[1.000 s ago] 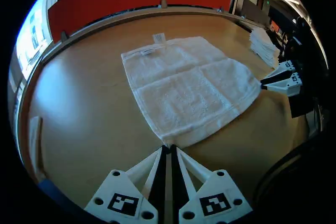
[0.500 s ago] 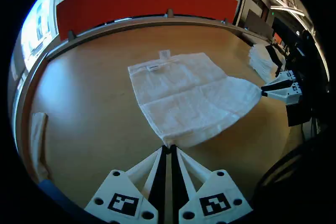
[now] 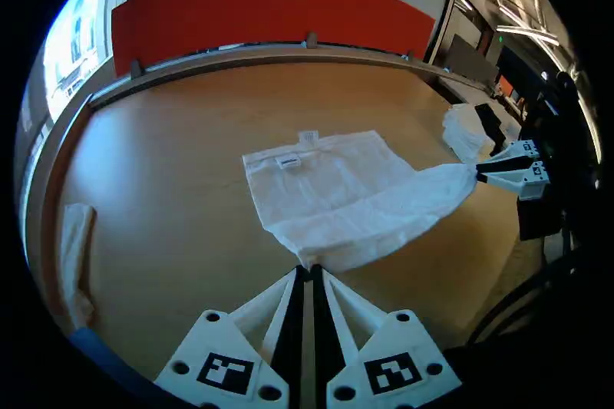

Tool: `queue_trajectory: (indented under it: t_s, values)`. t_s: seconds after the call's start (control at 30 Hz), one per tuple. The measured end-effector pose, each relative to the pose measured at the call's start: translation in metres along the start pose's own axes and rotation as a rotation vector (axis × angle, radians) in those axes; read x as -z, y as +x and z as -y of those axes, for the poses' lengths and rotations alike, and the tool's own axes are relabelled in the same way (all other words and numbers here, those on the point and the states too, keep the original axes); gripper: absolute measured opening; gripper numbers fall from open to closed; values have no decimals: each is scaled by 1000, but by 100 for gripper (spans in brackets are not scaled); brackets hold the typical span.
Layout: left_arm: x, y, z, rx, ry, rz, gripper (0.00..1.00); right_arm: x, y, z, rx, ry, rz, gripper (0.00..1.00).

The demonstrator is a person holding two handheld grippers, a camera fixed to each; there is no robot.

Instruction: Fold towel

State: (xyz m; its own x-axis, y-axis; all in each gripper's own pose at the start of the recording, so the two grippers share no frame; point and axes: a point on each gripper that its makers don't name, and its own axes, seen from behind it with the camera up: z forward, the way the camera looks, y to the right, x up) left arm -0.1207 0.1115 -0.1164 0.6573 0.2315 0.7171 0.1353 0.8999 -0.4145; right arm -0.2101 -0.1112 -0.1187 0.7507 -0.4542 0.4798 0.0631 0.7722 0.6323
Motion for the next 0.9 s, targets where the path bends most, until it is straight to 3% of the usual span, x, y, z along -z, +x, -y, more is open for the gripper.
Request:
queue_trajectory:
  t_s: [0.7,0.9]
  values:
    - [41,4,-18,71,-52,-9,8,36,16,10,-8,7,-15,12]
    - [41,-4,-17,93,-54,0,8,38,15,15,-7,14,-11,12]
